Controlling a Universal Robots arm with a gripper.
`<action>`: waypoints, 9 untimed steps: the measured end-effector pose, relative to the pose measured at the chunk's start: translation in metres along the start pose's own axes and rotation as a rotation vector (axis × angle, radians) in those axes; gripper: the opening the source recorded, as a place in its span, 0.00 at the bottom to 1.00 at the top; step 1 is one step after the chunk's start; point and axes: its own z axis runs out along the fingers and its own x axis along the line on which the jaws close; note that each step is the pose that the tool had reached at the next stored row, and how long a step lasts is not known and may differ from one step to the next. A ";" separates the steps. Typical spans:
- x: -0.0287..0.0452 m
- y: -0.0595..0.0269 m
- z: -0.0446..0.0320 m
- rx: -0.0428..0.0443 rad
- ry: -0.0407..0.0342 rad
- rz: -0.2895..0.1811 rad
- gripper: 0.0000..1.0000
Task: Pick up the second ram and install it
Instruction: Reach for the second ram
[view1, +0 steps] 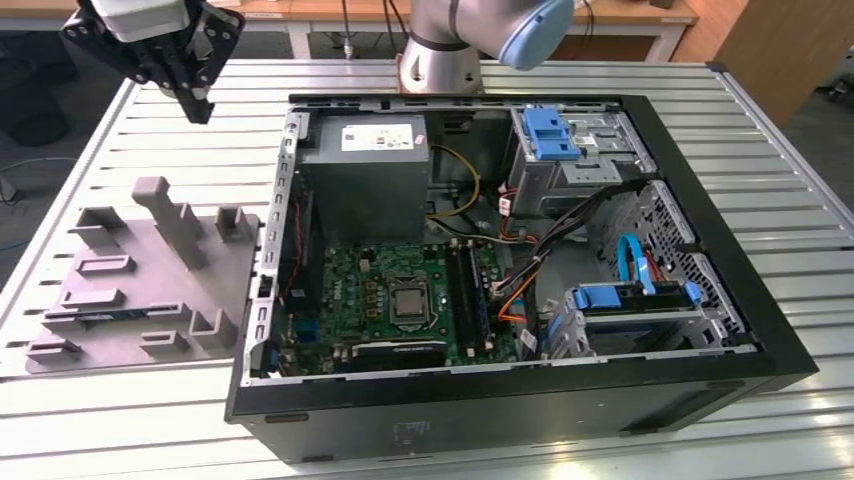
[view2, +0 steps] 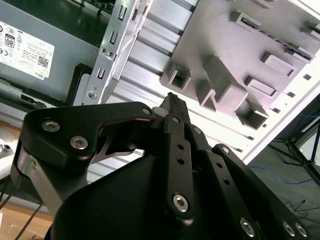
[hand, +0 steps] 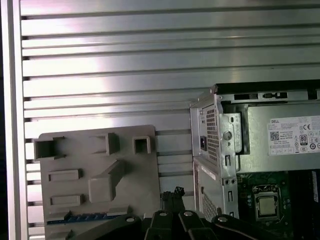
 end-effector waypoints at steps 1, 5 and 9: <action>0.0027 -0.0002 0.0000 0.0000 -0.0001 0.000 0.11; 0.0119 -0.0009 -0.0002 0.0000 -0.0002 0.000 0.11; 0.0197 -0.0015 -0.0001 0.0000 -0.0001 0.000 0.11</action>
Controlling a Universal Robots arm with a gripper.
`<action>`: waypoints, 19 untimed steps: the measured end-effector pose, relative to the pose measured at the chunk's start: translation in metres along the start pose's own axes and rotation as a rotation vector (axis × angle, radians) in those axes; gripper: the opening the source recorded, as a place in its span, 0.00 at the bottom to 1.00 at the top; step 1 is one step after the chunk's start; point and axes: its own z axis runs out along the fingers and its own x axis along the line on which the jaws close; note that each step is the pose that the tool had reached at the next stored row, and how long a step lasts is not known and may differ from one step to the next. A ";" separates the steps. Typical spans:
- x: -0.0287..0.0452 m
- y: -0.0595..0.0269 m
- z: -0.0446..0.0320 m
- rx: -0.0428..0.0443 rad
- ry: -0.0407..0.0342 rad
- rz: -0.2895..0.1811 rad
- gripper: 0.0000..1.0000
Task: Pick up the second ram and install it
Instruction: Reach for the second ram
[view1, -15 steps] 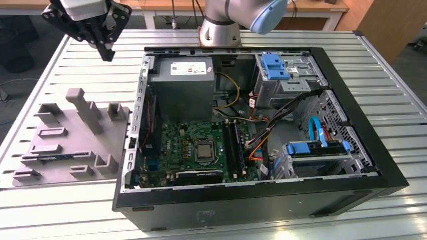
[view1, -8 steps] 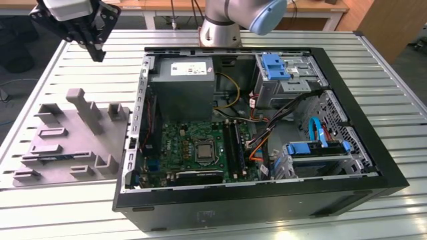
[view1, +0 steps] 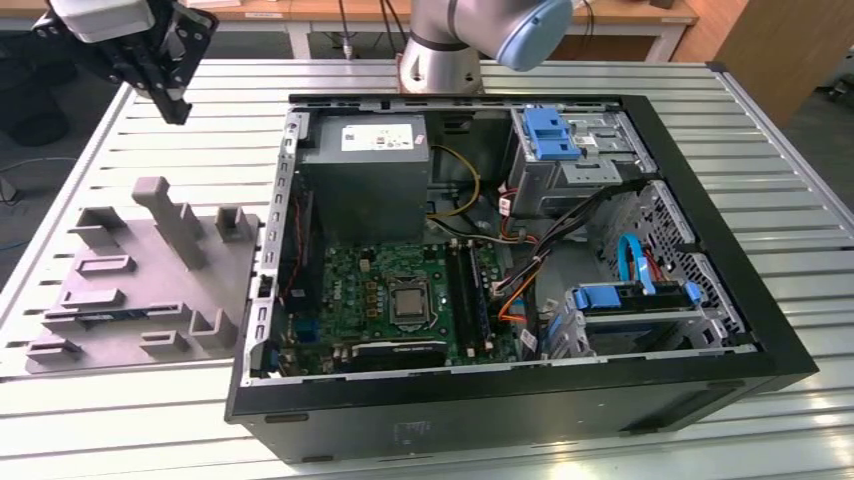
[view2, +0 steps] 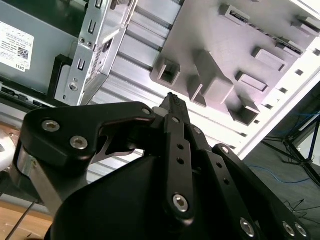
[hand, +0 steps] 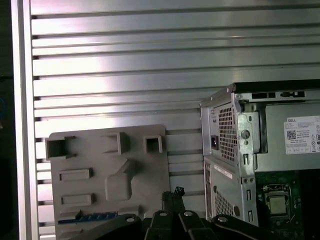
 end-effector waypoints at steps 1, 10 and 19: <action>0.0017 -0.0002 0.0002 0.0000 0.0000 0.000 0.11; 0.0141 -0.0057 0.0033 0.0000 0.0000 0.000 0.11; 0.0208 -0.0128 0.0102 -0.0001 0.0000 0.000 0.11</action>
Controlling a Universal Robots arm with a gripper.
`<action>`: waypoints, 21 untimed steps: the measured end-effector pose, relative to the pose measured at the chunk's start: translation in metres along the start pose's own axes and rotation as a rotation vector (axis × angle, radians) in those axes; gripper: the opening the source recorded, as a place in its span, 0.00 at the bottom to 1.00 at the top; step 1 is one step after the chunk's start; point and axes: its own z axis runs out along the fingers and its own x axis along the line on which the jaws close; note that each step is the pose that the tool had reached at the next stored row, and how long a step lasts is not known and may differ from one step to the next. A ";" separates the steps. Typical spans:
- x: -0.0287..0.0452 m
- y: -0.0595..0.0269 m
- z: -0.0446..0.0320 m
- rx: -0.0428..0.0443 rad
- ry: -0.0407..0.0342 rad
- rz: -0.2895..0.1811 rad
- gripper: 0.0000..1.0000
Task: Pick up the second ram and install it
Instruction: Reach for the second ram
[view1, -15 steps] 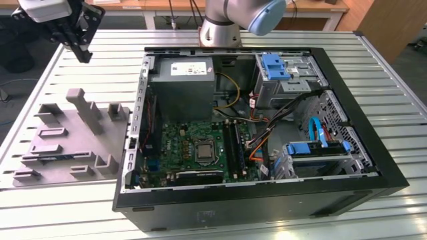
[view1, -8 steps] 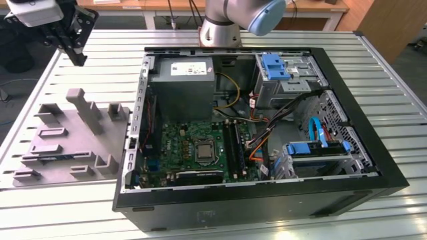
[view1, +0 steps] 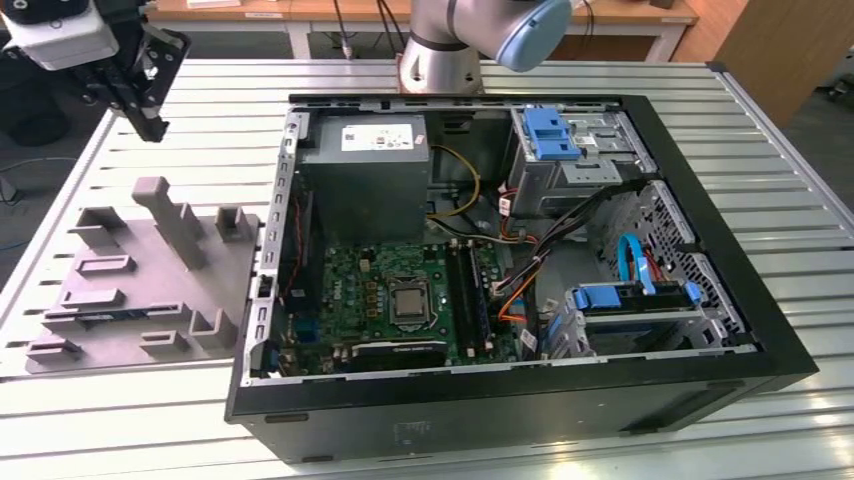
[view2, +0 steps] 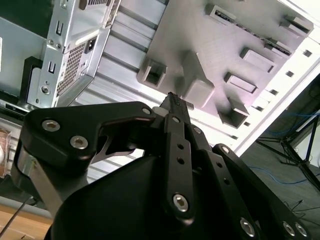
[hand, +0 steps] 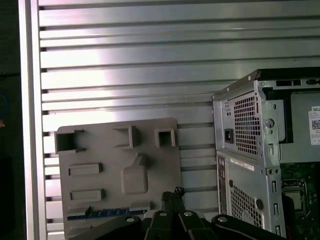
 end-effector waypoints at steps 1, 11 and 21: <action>0.0013 -0.0007 0.0006 0.0001 0.0000 0.000 0.11; 0.0173 -0.0072 0.0055 0.0000 0.0000 0.000 0.11; 0.0324 -0.0143 0.0105 -0.0001 -0.0001 0.000 0.11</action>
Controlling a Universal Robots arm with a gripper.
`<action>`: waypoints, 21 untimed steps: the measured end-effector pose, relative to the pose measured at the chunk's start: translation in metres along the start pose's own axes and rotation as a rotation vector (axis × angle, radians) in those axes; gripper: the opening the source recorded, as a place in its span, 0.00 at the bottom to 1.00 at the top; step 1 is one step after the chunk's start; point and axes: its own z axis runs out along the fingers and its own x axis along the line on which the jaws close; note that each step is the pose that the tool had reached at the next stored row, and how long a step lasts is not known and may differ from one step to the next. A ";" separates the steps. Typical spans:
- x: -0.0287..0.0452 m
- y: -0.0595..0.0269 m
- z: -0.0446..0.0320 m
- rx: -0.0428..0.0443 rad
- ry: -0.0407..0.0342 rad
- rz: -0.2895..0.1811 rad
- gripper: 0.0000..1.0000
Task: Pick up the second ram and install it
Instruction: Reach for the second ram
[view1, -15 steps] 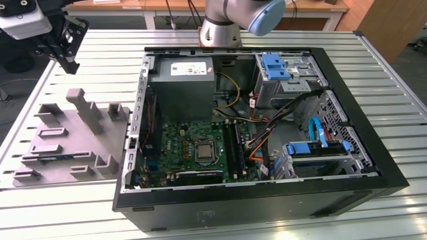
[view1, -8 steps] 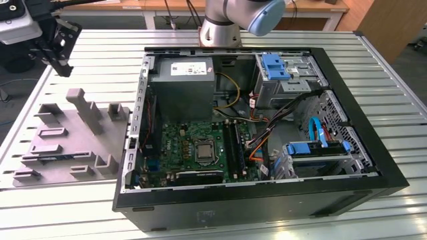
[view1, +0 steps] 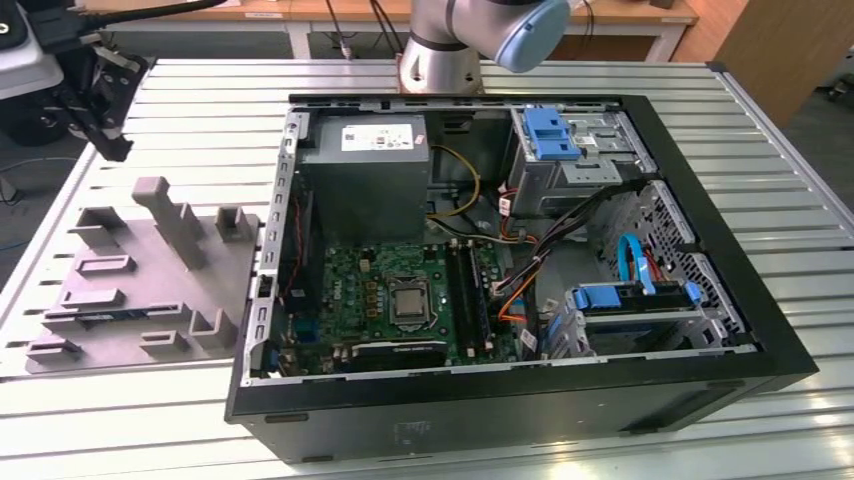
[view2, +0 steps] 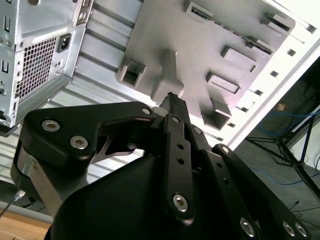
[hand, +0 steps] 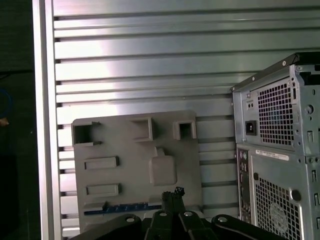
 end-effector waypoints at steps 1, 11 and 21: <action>0.0013 -0.0006 0.0005 0.0000 0.0000 0.000 0.11; 0.0148 -0.0061 0.0063 0.0000 0.0000 0.000 0.11; 0.0267 -0.0126 0.0130 0.0000 0.0000 0.000 0.11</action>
